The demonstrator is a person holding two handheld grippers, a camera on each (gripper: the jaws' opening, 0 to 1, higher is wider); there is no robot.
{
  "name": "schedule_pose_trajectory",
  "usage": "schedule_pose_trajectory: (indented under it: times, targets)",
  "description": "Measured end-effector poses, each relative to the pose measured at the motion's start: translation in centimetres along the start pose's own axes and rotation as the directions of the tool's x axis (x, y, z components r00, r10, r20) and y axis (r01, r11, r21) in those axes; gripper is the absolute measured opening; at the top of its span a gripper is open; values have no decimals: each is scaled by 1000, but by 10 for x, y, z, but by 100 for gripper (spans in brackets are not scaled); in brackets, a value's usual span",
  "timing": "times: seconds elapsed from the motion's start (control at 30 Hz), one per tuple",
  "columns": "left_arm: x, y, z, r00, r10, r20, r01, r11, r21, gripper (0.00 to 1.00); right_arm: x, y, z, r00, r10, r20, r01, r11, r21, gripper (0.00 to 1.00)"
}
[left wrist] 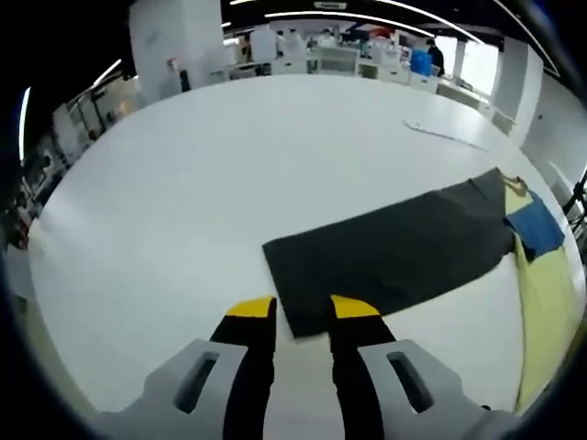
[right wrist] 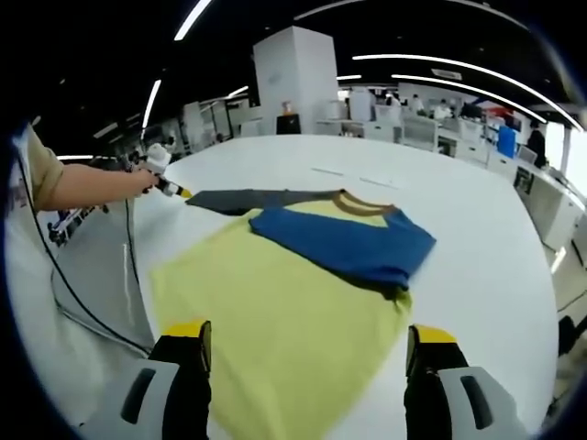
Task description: Fold the garment on the visible template until the final outline fits inside the template.
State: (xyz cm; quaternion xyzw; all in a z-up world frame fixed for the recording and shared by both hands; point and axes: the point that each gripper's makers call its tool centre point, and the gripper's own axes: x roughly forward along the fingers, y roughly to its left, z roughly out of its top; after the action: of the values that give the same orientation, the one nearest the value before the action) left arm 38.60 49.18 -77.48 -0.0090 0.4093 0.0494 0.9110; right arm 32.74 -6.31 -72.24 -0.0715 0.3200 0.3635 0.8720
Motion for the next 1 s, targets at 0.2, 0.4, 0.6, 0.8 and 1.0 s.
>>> schedule_pose_trajectory:
  times: [0.2,0.4,0.6,0.8,1.0]
  targets:
    - [4,2,-1,1000,10,-12,-10,1000,-5,20,-5,-1,-4,1000,-15,-7,15,1000,-2,87]
    - [9,5,-8,999,26,-38,-26,1000,-10,23,-11,-1,-5,1000,-27,-6,27,1000,4,87]
    - [10,5,-6,999,25,-31,-26,999,-25,23,-16,1,-7,999,-33,-9,33,999,6,87]
    - [14,-1,-3,1000,-12,-22,11,999,-43,15,-20,1,-9,999,-37,-9,37,999,21,87]
    - [17,-5,-2,999,-43,-23,42,999,-26,2,-23,1,-11,999,-39,-11,39,999,26,87]
